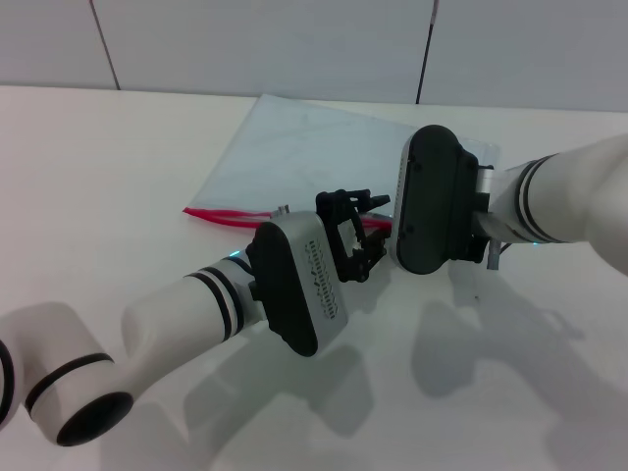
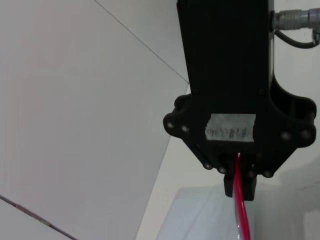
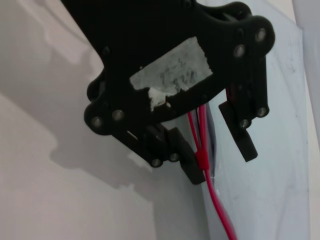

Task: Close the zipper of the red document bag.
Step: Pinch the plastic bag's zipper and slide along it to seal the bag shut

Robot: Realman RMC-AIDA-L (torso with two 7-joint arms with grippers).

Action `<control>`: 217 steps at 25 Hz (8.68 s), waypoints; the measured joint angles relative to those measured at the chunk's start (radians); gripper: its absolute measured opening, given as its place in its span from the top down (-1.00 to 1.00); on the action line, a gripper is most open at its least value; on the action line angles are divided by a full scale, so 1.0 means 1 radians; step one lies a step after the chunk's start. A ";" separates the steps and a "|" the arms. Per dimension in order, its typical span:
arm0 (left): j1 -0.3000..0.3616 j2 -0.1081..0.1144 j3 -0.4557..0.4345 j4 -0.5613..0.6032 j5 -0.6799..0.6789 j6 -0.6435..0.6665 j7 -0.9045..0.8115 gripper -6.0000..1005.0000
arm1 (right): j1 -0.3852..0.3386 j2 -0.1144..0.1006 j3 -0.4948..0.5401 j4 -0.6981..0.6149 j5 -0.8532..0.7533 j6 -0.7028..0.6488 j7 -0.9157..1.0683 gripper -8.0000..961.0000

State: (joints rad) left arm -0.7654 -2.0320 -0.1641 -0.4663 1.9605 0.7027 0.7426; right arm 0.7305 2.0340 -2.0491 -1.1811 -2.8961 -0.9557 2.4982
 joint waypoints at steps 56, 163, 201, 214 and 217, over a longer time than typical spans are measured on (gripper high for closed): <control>0.041 -0.001 0.006 0.020 0.052 0.028 -0.003 0.64 | 0.017 0.000 -0.063 -0.001 0.000 0.012 0.008 0.89; 0.054 -0.001 0.017 0.117 0.153 0.119 -0.035 0.81 | 0.035 0.002 -0.114 -0.013 0.000 0.002 0.008 0.89; 0.218 -0.001 -0.049 0.120 0.088 0.245 -0.034 0.78 | 0.009 -0.007 0.183 0.093 0.000 -0.001 0.001 0.89; 0.225 0.002 -0.051 0.138 0.040 0.279 -0.026 0.76 | 0.010 -0.017 0.320 0.160 -0.001 -0.024 -0.003 0.89; 0.224 0.001 -0.050 0.143 0.040 0.287 -0.026 0.75 | 0.008 -0.019 0.338 0.166 -0.001 -0.024 -0.004 0.89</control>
State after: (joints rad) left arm -0.5411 -2.0308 -0.2146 -0.3233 2.0003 0.9896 0.7162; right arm 0.7384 2.0150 -1.7113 -1.0149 -2.8968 -0.9800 2.4946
